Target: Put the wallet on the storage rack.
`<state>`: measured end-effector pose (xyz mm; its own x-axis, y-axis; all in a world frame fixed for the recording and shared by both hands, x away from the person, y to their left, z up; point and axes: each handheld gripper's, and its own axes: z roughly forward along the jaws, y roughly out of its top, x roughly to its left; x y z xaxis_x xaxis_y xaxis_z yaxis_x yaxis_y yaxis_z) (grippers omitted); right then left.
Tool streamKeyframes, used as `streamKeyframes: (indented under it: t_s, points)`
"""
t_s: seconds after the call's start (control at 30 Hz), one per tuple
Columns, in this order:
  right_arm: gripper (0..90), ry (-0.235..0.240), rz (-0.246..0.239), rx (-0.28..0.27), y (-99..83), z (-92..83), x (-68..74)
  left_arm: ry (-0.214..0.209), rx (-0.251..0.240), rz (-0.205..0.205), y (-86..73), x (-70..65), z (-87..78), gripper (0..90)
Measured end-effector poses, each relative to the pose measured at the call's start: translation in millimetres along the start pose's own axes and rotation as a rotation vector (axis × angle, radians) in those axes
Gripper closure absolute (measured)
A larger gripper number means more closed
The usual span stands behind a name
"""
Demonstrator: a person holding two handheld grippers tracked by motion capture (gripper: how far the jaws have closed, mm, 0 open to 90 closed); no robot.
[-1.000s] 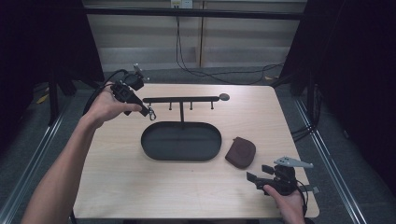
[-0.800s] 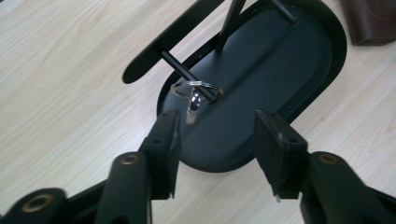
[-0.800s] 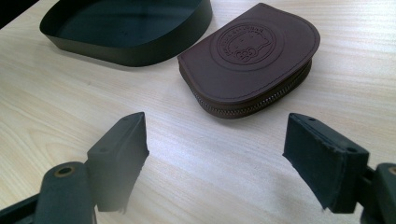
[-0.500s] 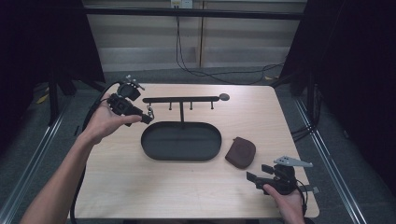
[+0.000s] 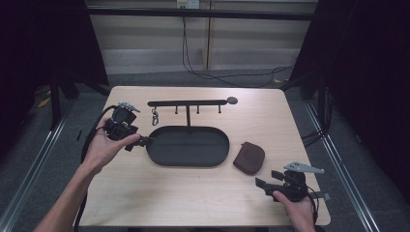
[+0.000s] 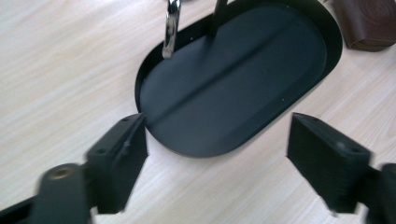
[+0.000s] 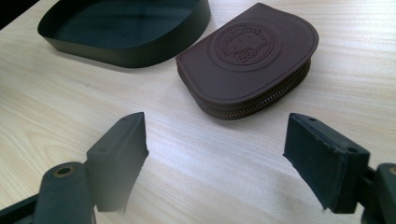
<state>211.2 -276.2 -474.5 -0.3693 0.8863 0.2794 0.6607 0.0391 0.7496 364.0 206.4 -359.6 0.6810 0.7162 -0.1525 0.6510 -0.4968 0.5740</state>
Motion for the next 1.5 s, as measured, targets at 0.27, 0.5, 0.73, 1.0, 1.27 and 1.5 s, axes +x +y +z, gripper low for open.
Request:
streamKeyframes:
  t_s: [0.27,0.5,0.73,1.0,1.27,1.5]
  points:
    - [21.0,-0.003,0.007,-0.005,-0.4,-0.5,-1.0,0.009,-0.100,-0.058,-37.2,-1.6,-5.5,16.8]
    - [21.0,-0.001,0.017,-0.007,-0.8,-0.4,-1.1,0.072,-0.165,-0.057,-67.2,-10.1,-4.7,16.8]
    - [20.3,0.001,0.029,-0.006,-1.2,-0.4,-2.0,0.076,-0.236,-0.068,-100.6,-23.6,1.3,17.1]
    - [20.0,0.000,0.026,0.012,0.6,1.3,-2.7,0.029,-0.218,-0.062,-140.1,-35.9,9.4,17.9]
    - [20.6,0.008,0.006,0.033,9.0,0.7,-0.4,0.010,-0.280,-0.112,-168.7,-40.4,9.6,18.2]
    - [19.9,0.025,0.020,0.084,20.0,1.4,1.0,-0.011,-0.273,-0.114,-168.6,-44.0,18.8,17.1]
